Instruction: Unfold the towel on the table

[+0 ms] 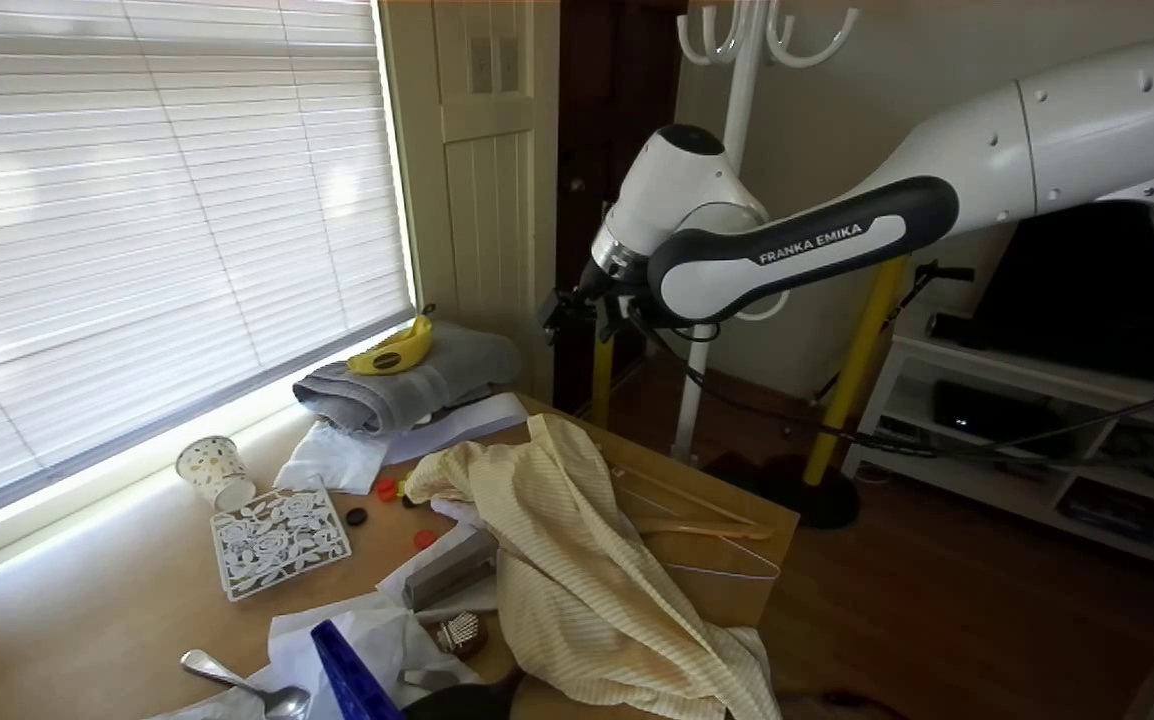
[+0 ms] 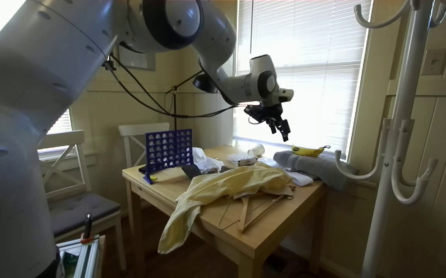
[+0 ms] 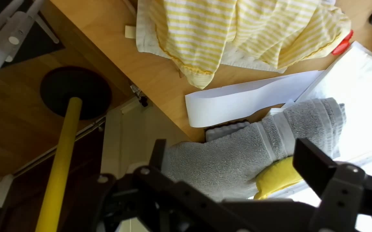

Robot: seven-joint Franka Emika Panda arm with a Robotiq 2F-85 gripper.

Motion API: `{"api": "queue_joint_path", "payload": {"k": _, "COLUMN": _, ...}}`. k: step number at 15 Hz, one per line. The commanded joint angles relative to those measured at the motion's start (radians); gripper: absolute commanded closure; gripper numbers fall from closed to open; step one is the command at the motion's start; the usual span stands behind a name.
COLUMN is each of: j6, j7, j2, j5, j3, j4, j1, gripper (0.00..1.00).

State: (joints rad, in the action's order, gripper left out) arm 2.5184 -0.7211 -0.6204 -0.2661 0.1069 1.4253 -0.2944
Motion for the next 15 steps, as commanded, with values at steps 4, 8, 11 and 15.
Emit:
{"api": "queue_joint_path", "payload": {"k": 4, "j6": -0.106, "j7": 0.387, "j2": -0.276, "j5": 0.283, "j3": 0.065, "j4": -0.331, "j1": 0.067, "gripper": 0.0}}
{"api": "queue_joint_path", "payload": {"k": 8, "j6": -0.286, "j7": 0.467, "j2": -0.382, "j5": 0.322, "j3": 0.064, "j4": -0.495, "j1": 0.042, "gripper": 0.0}}
{"api": "queue_joint_path", "payload": {"k": 11, "j6": -0.418, "j7": 0.446, "j2": -0.443, "j5": 0.292, "j3": 0.087, "j4": -0.591, "j1": 0.038, "gripper": 0.0}}
{"api": "queue_joint_path", "payload": {"k": 15, "j6": -0.553, "j7": 0.396, "j2": -0.5, "j5": 0.257, "j3": 0.049, "j4": -0.693, "j1": 0.009, "gripper": 0.0}}
